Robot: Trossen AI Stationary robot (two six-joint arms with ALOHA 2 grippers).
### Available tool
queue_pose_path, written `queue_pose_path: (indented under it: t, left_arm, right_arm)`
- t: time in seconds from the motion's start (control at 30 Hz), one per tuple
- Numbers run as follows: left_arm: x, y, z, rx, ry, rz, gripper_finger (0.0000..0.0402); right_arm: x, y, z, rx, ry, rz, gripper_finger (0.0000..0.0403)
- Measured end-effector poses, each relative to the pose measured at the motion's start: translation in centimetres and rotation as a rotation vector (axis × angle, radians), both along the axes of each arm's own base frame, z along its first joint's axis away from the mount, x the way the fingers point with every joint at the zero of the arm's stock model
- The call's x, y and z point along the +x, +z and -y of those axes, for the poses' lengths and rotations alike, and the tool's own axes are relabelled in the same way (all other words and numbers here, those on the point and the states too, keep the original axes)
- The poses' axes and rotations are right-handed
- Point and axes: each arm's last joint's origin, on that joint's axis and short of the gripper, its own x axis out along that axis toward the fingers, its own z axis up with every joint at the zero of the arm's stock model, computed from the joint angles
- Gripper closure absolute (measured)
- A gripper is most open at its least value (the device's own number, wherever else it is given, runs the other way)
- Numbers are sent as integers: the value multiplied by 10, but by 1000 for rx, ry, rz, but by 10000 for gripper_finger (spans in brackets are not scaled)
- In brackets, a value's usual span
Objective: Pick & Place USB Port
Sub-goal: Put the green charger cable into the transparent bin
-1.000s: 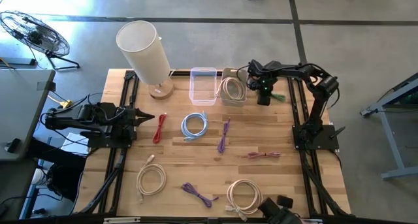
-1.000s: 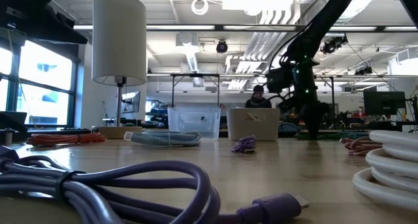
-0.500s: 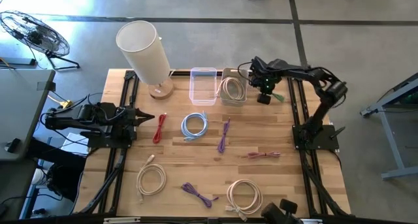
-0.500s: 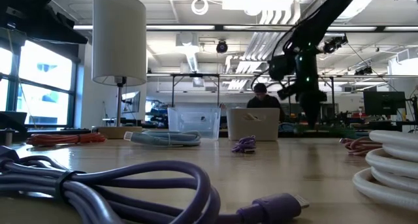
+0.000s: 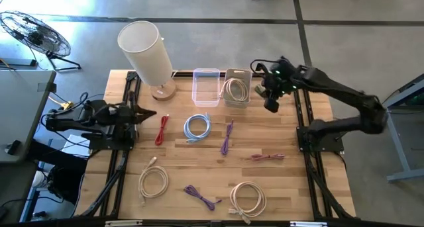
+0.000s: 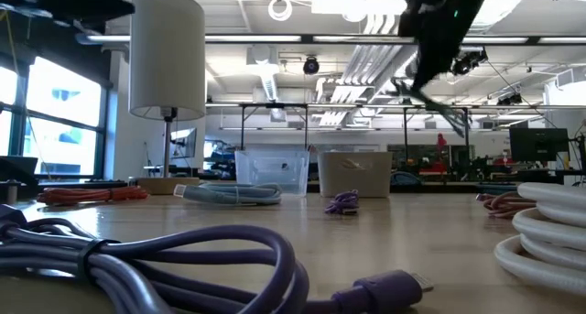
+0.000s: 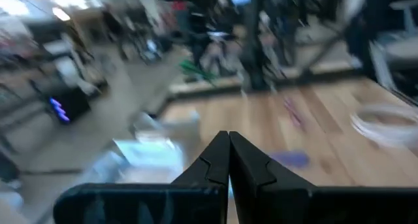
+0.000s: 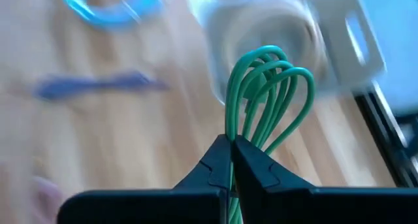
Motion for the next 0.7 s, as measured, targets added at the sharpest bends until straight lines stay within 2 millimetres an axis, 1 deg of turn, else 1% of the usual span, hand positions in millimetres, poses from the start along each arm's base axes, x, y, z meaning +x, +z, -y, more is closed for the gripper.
queue_pose_path:
  t: [0.13, 0.23, 0.33, 0.43, 0.5, 0.6, 0.7]
  left_arm:
    - [7, 8, 0, -7, 14, 132, 401]
    - [16, 15, 4, -6, -78, 202, 401]
    - [29, 17, 7, -11, -141, 207, 401]
    - [46, 17, 10, -26, -175, 194, 399]
    - [58, 16, 12, -34, -224, 190, 389]
    - [76, 15, 16, -54, -293, 199, 362]
    - [91, 14, 19, -70, -321, 227, 327]
  right_arm:
    - [-2, 26, -28, -38, 70, 194, 403]
    - [-2, 41, -46, -64, 143, 320, 403]
    - [1, 51, -59, -81, 214, 419, 403]
    - [5, 56, -69, -92, 273, 467, 403]
    - [8, 56, -75, -97, 311, 476, 403]
    - [14, 52, -79, -103, 344, 451, 402]
    - [21, 49, -82, -90, 364, 438, 402]
